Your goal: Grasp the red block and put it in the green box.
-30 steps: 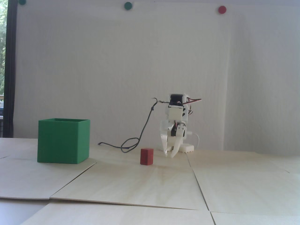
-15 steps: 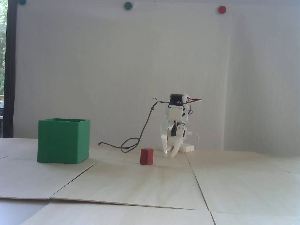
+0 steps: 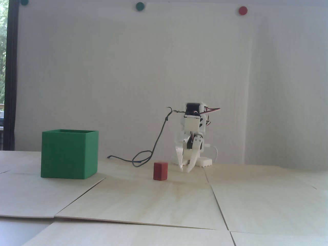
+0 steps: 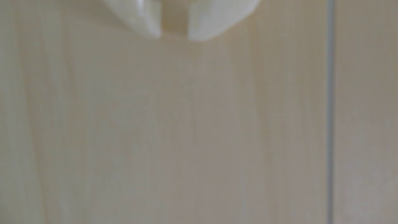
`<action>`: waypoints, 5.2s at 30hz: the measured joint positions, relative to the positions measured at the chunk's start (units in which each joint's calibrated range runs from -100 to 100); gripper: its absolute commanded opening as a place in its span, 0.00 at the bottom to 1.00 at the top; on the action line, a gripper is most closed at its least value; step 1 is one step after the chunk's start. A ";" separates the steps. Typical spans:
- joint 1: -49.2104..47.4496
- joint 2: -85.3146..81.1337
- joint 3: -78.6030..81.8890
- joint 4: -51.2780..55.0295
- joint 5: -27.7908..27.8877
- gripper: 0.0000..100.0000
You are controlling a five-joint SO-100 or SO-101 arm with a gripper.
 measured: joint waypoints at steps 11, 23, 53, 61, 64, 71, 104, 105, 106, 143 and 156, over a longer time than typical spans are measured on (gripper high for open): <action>0.00 0.00 0.00 0.00 0.00 0.03; 0.00 0.00 0.00 0.00 0.00 0.03; 0.00 0.00 0.00 0.00 0.00 0.03; 0.99 0.08 -2.33 -1.50 -0.15 0.03; 1.45 0.50 -7.34 -1.75 -1.59 0.03; 0.00 11.46 -27.66 1.08 -3.85 0.03; 2.67 83.69 -93.73 7.49 -15.31 0.38; 3.13 83.69 -93.73 7.49 -15.31 0.38; 3.59 83.69 -93.73 7.49 -15.36 0.38; 13.91 83.69 -89.08 6.49 -20.40 0.38; 4.74 83.69 -86.84 5.49 -20.86 0.38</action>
